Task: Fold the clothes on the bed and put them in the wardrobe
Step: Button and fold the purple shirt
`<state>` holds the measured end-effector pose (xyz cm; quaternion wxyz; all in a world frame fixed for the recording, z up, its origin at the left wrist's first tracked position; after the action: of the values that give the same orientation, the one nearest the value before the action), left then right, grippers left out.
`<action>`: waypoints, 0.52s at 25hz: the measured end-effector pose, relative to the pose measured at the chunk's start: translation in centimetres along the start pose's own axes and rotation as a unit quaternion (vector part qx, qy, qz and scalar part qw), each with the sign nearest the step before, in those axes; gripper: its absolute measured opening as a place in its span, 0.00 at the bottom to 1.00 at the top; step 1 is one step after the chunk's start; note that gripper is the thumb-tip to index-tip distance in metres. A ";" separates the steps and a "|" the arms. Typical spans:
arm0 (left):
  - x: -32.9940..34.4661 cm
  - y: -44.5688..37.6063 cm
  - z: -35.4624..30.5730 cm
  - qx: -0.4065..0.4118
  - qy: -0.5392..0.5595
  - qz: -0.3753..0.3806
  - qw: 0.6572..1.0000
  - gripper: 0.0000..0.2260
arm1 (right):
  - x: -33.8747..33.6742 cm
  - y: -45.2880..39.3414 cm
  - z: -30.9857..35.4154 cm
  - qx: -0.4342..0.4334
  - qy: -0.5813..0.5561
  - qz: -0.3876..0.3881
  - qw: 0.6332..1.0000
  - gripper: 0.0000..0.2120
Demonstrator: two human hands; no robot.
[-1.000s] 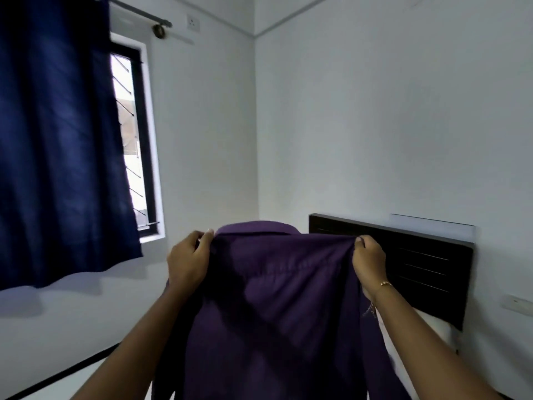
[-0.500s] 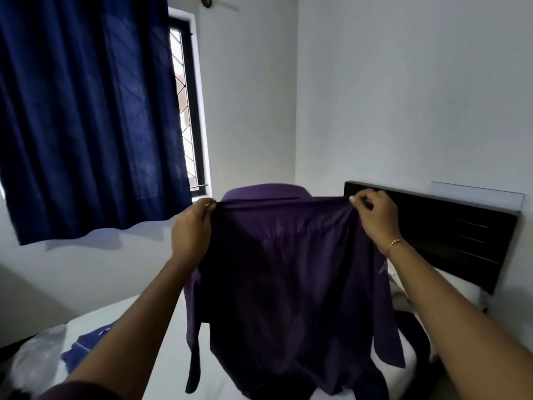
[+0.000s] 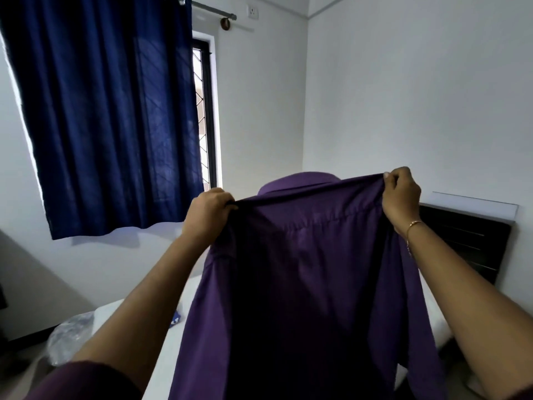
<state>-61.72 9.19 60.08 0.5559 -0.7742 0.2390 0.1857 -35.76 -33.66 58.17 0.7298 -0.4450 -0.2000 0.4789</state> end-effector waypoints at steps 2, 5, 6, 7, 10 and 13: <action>0.7 1.3 3.4 -0.136 -0.033 -0.024 0.990 0.06 | 2.2 1.5 0.0 -0.007 0.008 0.028 1.000 0.14; 1.7 3.6 7.0 -0.315 0.097 -0.012 0.944 0.11 | 5.9 4.0 0.4 -0.011 -0.011 0.055 0.998 0.13; 1.9 4.4 7.3 -0.365 0.153 -0.004 0.918 0.12 | 6.9 4.9 0.5 -0.008 -0.017 0.060 0.998 0.13; 1.9 5.2 7.4 -0.404 0.187 -0.002 0.895 0.13 | 7.8 5.6 0.6 -0.003 -0.018 0.067 0.998 0.14; 0.5 6.9 7.2 -0.407 0.195 -0.030 0.892 0.11 | 9.0 7.8 0.6 0.013 -0.015 0.069 0.997 0.14; -1.5 7.0 6.9 -0.299 0.125 -0.055 0.944 0.11 | 7.5 9.9 -0.2 0.018 -0.004 0.062 0.998 0.15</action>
<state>-67.14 14.12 53.33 0.2739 -0.9336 0.1976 0.1195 -37.29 -25.75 48.67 0.7059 -0.4413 -0.1664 0.5284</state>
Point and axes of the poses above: each hand's wrist, its own y-axis away from the middle knuckle, its own x-axis out of the palm, z = x × y, the point moved 9 cm from there along -y, towards the middle knuckle, and after that the axes turned 15 degrees about -x, right-handed, at the moved point
